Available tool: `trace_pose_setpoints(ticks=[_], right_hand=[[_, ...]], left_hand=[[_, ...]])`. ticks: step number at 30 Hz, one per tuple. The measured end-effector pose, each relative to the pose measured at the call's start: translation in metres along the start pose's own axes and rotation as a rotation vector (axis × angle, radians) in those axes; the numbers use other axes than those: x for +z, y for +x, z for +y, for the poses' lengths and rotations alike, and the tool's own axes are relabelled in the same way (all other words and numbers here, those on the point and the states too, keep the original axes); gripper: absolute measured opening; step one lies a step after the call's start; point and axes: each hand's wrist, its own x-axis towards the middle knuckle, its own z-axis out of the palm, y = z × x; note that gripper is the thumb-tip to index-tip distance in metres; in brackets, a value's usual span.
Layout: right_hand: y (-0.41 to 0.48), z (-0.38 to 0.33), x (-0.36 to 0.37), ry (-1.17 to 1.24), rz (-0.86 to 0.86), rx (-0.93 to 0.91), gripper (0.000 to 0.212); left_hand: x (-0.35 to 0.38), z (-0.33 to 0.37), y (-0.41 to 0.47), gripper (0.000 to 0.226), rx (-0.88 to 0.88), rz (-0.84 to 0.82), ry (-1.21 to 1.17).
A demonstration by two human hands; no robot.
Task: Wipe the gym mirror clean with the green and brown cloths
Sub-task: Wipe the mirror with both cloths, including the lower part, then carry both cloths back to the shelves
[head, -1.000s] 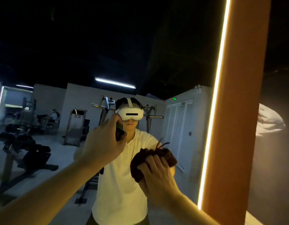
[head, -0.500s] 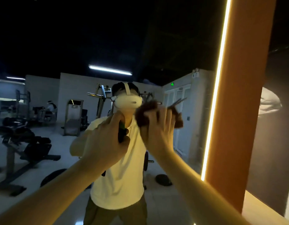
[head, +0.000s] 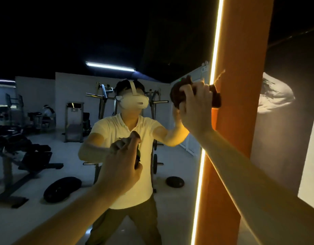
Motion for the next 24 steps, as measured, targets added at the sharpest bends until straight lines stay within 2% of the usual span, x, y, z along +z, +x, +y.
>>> trace_pose_setpoints(ticks=[2,5,11,14,17,21,22,24], right_hand=[[-0.008,-0.004,0.007,0.008,0.066,0.108,0.041],[-0.069,-0.009,0.024,0.044,0.1,0.206,0.03],[-0.173,-0.019,0.032,0.162,-0.028,0.229,0.035],[-0.223,-0.037,0.031,0.222,-0.154,0.279,0.042],[-0.278,-0.068,0.023,0.281,-0.286,0.279,0.029],[-0.318,-0.093,0.003,0.346,-0.68,0.301,0.034],[-0.323,-0.099,-0.008,0.372,-0.743,0.34,0.035],[-0.326,-0.113,-0.035,0.414,-0.744,0.517,0.035]], left_hand=[[0.001,0.005,-0.001,0.076,0.007,0.014,-0.007],[0.005,0.013,-0.007,0.071,0.021,0.001,-0.014],[0.023,0.024,-0.027,0.067,-0.005,-0.015,-0.08],[0.028,0.034,-0.045,0.066,-0.074,-0.038,-0.154],[0.031,0.034,-0.077,0.056,-0.126,-0.096,-0.232],[0.02,0.018,-0.123,0.035,-0.307,-0.257,-0.334],[0.017,0.014,-0.135,0.03,-0.348,-0.315,-0.363],[0.011,0.008,-0.155,0.022,-0.397,-0.389,-0.472]])
